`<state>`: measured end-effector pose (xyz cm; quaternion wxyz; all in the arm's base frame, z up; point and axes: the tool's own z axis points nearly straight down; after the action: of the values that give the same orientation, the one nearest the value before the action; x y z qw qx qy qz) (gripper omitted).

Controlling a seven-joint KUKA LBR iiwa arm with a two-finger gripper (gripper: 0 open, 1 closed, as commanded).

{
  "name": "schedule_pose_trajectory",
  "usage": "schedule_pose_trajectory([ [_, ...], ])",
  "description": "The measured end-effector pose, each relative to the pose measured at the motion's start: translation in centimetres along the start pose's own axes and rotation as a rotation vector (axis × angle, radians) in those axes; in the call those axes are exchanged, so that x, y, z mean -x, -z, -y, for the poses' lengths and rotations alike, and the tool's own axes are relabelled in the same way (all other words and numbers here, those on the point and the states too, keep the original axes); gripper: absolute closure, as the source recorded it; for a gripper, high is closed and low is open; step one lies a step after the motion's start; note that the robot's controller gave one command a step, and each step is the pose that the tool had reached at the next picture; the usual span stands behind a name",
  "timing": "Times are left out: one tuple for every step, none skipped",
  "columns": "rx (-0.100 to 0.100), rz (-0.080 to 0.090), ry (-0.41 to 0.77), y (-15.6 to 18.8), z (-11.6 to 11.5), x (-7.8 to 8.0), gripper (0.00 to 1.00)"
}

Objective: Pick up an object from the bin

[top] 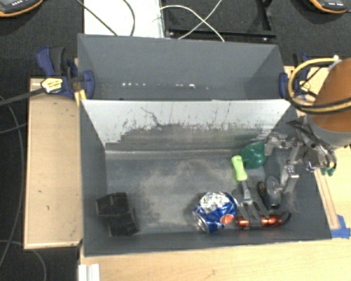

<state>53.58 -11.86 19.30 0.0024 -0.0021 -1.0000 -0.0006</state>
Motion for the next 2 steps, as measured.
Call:
schedule_pose_trajectory([
  [-0.002, 0.008, 0.006, 0.5, -0.1, 0.2, 0.0],
  [0.002, -0.001, 0.222, -12.5, -10.4, -2.0, 0.0],
])
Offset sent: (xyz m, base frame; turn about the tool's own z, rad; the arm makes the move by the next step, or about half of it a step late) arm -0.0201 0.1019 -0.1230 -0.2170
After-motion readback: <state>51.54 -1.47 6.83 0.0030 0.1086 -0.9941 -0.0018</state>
